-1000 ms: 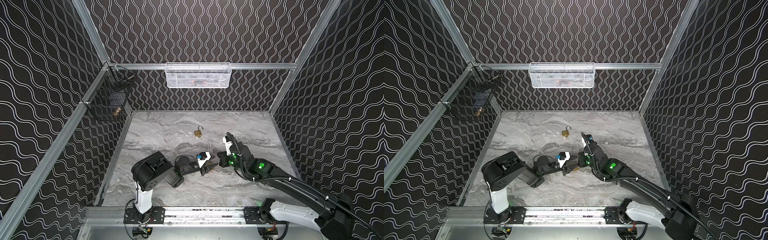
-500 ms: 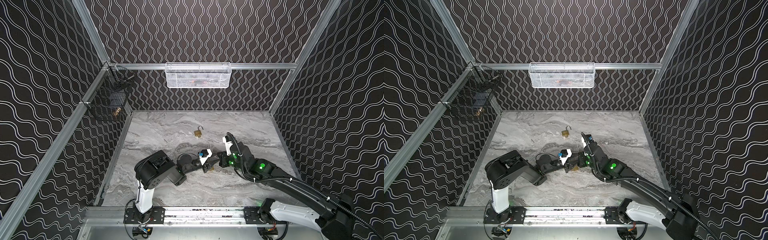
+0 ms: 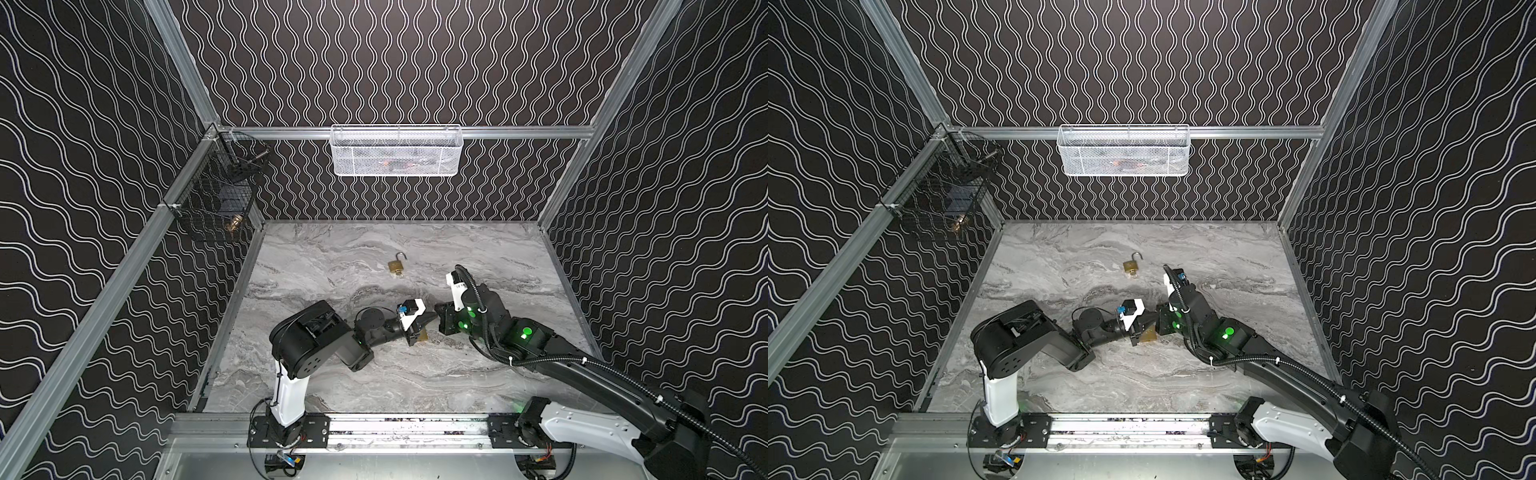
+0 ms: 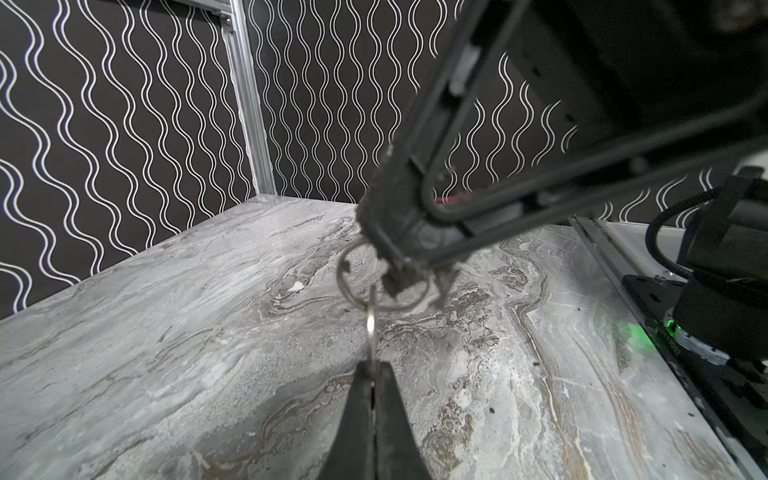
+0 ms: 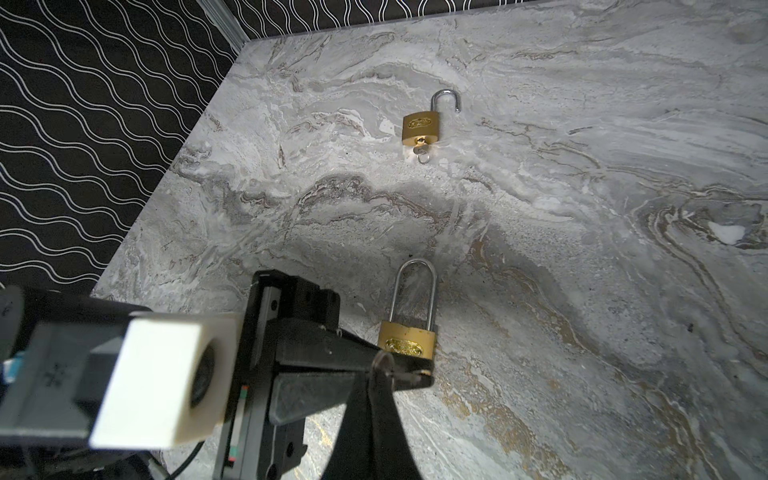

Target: Unlock with the key

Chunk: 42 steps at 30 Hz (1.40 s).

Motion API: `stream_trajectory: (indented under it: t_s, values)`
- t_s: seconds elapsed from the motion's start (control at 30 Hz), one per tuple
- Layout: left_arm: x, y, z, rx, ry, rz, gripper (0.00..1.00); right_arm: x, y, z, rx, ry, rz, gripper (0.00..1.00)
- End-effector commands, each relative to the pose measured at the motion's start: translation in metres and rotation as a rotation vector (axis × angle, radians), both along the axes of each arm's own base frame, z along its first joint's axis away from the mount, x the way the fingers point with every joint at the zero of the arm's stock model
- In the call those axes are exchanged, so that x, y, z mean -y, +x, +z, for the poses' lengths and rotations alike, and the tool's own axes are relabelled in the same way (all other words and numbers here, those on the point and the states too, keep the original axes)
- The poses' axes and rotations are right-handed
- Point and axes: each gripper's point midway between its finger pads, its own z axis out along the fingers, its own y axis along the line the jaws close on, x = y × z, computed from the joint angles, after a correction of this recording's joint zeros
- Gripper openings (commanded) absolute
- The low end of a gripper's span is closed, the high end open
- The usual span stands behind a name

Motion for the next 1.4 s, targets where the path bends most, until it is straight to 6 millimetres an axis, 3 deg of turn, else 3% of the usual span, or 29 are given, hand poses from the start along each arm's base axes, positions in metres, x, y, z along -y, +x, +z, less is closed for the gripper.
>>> stream_trajectory:
  t_s: [0.0, 0.33, 0.57, 0.7, 0.9, 1.0, 1.1, 1.2, 1.37]
  values:
    - [0.001, -0.004, 0.011, 0.049, -0.023, -0.019, 0.01, 0.001, 0.001, 0.006, 0.018, 0.01, -0.008, 0.0]
    - [-0.005, -0.01, 0.014, 0.129, 0.027, -0.017, 0.0, 0.004, -0.002, 0.01, 0.028, 0.021, -0.008, 0.01]
    - [-0.01, 0.001, 0.007, 0.24, 0.276, 0.033, 0.0, 0.012, -0.005, 0.028, 0.071, 0.04, -0.016, 0.24]
    - [-0.019, 0.009, 0.002, 0.318, 0.421, 0.075, 0.0, 0.028, -0.012, 0.042, 0.115, 0.06, -0.038, 0.29]
    - [-0.037, 0.024, 0.006, 0.446, 0.717, 0.1, 0.0, 0.067, -0.03, 0.07, 0.229, 0.089, -0.096, 0.31]
    - [-0.052, 0.03, 0.02, 0.546, 0.874, 0.109, 0.0, 0.079, -0.036, 0.075, 0.255, 0.099, -0.11, 0.33]
    - [-0.067, 0.034, 0.051, 0.74, 1.021, 0.1, 0.0, 0.077, -0.039, 0.074, 0.249, 0.101, -0.088, 0.4]
    - [-0.083, 0.038, 0.084, 1.002, 1.178, 0.086, 0.0, 0.07, -0.037, 0.078, 0.254, 0.11, -0.067, 0.41]
    - [-0.092, 0.042, 0.134, 1.476, 1.294, 0.148, 0.0, 0.058, -0.026, 0.087, 0.308, 0.117, -0.059, 0.41]
